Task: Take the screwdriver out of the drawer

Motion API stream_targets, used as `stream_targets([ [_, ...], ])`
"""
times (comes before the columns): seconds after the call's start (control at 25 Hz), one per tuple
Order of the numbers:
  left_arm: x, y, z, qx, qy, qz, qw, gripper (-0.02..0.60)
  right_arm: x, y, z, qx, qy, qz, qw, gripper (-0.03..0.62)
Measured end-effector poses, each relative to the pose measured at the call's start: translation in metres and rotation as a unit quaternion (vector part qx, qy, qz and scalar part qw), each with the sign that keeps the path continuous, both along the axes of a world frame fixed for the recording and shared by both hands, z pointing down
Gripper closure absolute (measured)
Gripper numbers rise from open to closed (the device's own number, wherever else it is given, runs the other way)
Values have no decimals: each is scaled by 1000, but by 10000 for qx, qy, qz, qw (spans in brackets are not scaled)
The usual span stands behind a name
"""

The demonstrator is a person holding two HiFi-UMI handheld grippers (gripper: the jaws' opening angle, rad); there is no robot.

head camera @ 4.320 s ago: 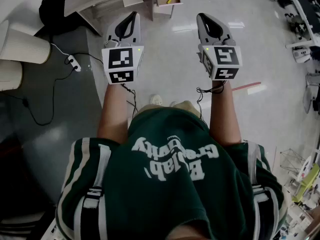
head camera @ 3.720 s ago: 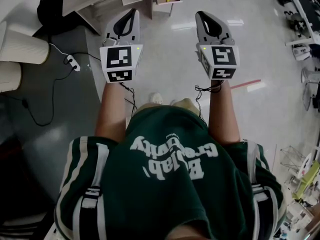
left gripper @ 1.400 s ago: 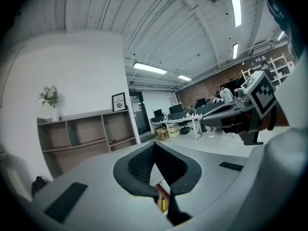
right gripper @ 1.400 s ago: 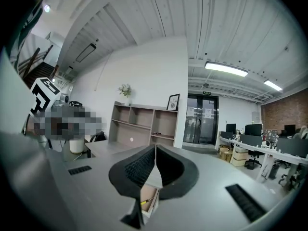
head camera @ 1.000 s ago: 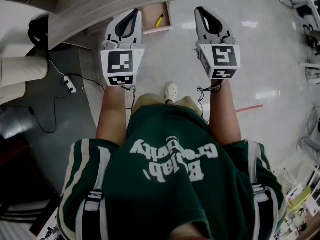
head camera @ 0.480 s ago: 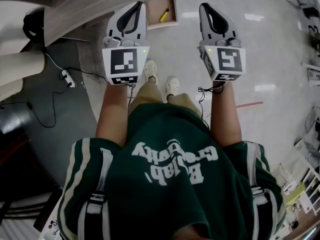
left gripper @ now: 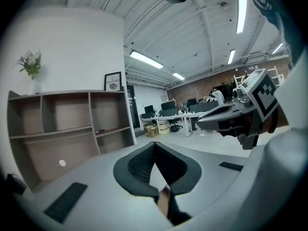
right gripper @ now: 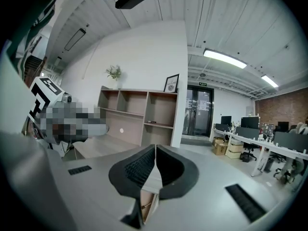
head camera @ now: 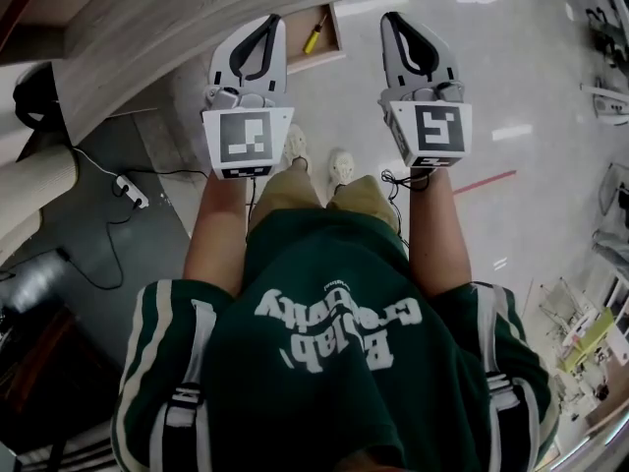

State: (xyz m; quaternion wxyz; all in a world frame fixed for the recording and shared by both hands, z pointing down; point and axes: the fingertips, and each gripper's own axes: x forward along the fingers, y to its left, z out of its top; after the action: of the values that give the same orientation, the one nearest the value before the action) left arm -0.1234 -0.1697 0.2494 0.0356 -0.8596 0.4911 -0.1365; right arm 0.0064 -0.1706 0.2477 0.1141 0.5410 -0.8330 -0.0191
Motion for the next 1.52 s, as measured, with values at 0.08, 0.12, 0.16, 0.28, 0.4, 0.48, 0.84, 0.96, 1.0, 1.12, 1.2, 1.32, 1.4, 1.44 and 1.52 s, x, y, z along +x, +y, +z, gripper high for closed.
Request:
stream_targets([
  [0.08,-3,-17,16,-67,48,133,9999,564,-9,-12,15,-110,15,100,9999,559],
  [0.12,-2,-23,24,-99,64,194,9997,564,-11,-16,22,-161,32,131,9998,559],
  [0.16,1,-27,31,-137,65,255,9996,563,-10,-19,29,-211,61,148,9996,559],
  [0.28,16,-34,52,-266,-6,411,9988,563,-2,-24,49,-432,39,205,9988,559],
  [0.4,32,-39,71,-358,23,444,9984,563,6,-33,70,-469,5,128,9988,559],
  [0.48,41,-43,88,-473,34,387,9981,563,9,-38,87,-493,-50,16,9988,559],
  [0.84,69,-69,181,-837,-361,17,9958,563,38,-77,156,-734,-265,-386,9962,559],
  [0.96,78,-76,205,-1006,-369,-133,9942,561,54,-85,178,-864,-235,-473,9949,559],
  [1.0,80,-79,214,-1055,-367,-180,9936,561,58,-88,186,-901,-194,-503,9945,559],
  [1.12,84,-89,239,-1172,-419,-244,9919,553,65,-99,213,-1013,-182,-518,9933,559],
  [1.2,90,-92,260,-1294,-518,-187,9901,510,67,-104,226,-1071,-263,-491,9927,559],
  [1.32,97,-96,294,-1481,-634,-157,9868,495,70,-110,241,-1118,-305,-522,9919,559],
  [1.4,99,-99,311,-1607,-656,-215,9846,485,70,-112,248,-1118,-321,-555,9917,559],
  [1.44,100,-100,317,-1668,-677,-249,9834,475,70,-113,251,-1128,-352,-546,9915,559],
  [1.52,101,-103,330,-1768,-742,-327,9809,469,72,-114,258,-1188,-438,-500,9907,559],
])
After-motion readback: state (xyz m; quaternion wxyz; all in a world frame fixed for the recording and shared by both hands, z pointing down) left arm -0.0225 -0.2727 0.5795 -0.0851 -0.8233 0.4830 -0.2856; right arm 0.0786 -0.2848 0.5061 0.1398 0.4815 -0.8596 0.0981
